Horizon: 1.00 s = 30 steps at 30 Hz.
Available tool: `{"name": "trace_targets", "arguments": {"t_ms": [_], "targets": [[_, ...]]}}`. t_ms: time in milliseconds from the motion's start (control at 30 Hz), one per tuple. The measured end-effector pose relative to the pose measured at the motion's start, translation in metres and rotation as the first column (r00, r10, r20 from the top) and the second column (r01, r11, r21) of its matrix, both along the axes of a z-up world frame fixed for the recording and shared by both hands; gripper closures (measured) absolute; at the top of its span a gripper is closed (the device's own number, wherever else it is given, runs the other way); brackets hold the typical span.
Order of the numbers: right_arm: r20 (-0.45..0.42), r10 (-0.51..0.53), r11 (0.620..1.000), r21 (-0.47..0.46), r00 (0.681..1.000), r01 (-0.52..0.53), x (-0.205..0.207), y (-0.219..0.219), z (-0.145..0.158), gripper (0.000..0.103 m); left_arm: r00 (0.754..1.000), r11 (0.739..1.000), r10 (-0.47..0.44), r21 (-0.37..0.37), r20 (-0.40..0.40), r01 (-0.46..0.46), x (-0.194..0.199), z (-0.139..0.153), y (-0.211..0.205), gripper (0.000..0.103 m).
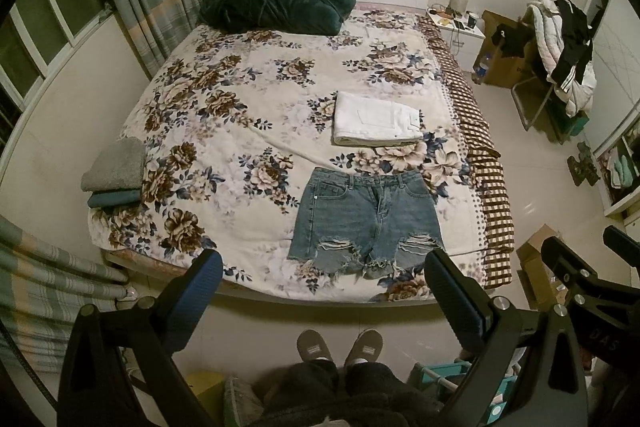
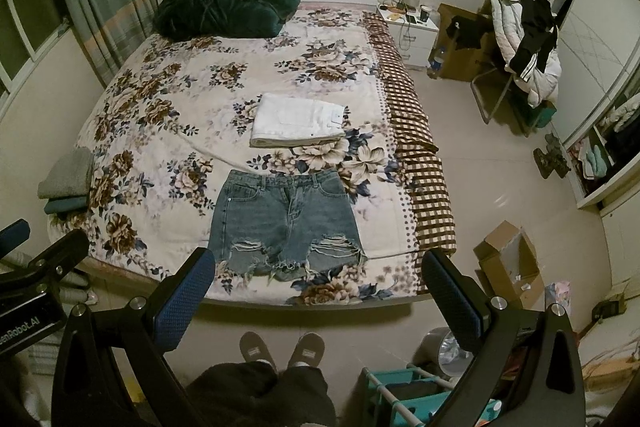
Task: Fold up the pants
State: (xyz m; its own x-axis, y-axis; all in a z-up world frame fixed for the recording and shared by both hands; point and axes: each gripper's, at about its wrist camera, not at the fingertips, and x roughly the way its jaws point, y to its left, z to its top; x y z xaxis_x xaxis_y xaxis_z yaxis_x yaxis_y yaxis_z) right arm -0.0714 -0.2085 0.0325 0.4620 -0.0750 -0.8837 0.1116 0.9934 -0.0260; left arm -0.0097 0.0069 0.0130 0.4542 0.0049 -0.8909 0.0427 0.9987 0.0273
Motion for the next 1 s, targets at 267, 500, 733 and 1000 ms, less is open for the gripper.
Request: {"name": "trace_targets", "arguments": {"t_ms": [267,500,733,1000], "targets": [[-0.001,0.001,1.000,-0.003,1.000,-0.001,0.000,0.001,0.001,0.000,1.000,1.000,0.000,0.001,0.002,0.000,0.000,-0.001,0.000,0.000],[-0.001,0.003,1.000,-0.003,1.000,-0.003,-0.001,0.001,0.002,0.000,1.000,1.000,-0.002,0.002,0.004,0.002,-0.001,0.000,0.001,0.000],[0.001,0.000,1.000,-0.003,1.000,0.000,-0.006,0.013,0.001,0.000,1.000,1.000,0.001,0.000,0.005,-0.001,0.000,0.001,0.001,0.000],[0.000,0.002,1.000,-0.004,1.000,-0.002,-0.006,0.012,0.001,0.000,1.000,1.000,0.001,-0.001,0.009,-0.001,-0.002,-0.001,0.002,0.000]]}}
